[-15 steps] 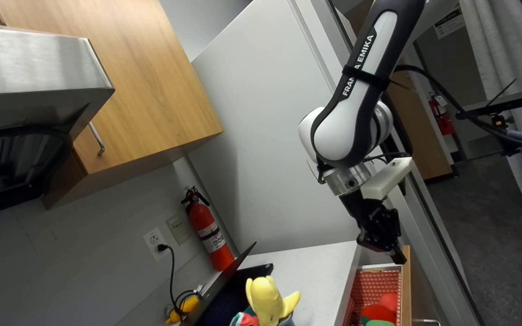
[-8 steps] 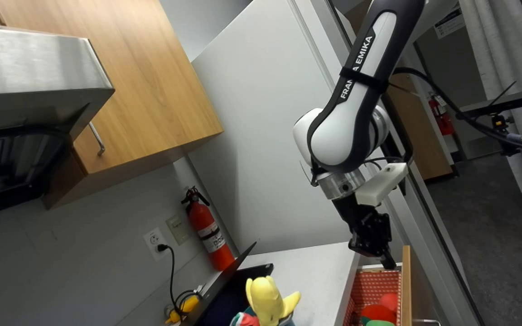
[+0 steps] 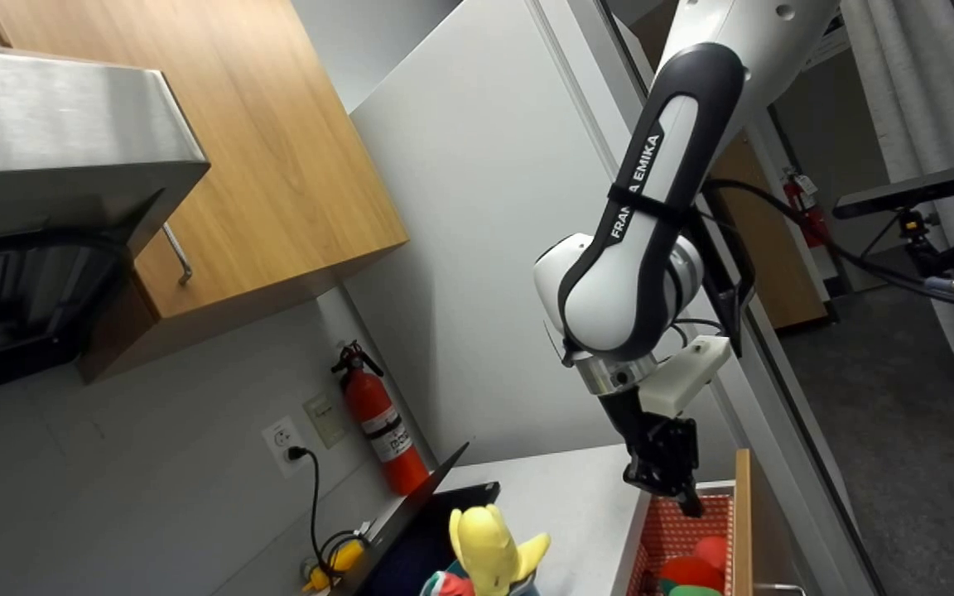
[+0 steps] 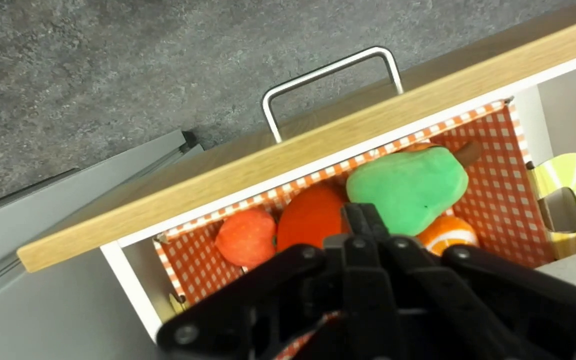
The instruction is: Open the top drawer and put the plush toy inside
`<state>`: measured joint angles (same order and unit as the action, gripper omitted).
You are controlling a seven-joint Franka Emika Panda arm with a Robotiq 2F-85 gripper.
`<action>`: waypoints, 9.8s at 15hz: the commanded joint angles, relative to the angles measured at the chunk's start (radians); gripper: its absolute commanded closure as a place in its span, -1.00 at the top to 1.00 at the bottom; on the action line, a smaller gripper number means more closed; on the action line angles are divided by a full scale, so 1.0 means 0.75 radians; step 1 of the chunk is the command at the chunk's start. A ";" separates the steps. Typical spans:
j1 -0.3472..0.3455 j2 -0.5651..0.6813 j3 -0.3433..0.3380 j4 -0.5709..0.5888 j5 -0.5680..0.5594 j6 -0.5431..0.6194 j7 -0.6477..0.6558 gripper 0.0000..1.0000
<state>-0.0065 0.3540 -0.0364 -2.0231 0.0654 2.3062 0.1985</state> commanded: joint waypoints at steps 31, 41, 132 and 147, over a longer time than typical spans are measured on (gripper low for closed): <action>-0.025 -0.099 0.009 -0.514 0.083 0.489 -0.060 -1.00; -0.024 -0.330 -0.025 -0.910 0.037 0.607 -0.076 -1.00; 0.235 -0.288 0.143 0.091 -0.304 0.207 -0.027 -0.93; 0.074 -0.554 0.056 -0.344 -0.359 0.115 0.103 -0.93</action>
<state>0.0729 0.0004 0.0047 -2.2139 -0.1751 2.4295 0.2279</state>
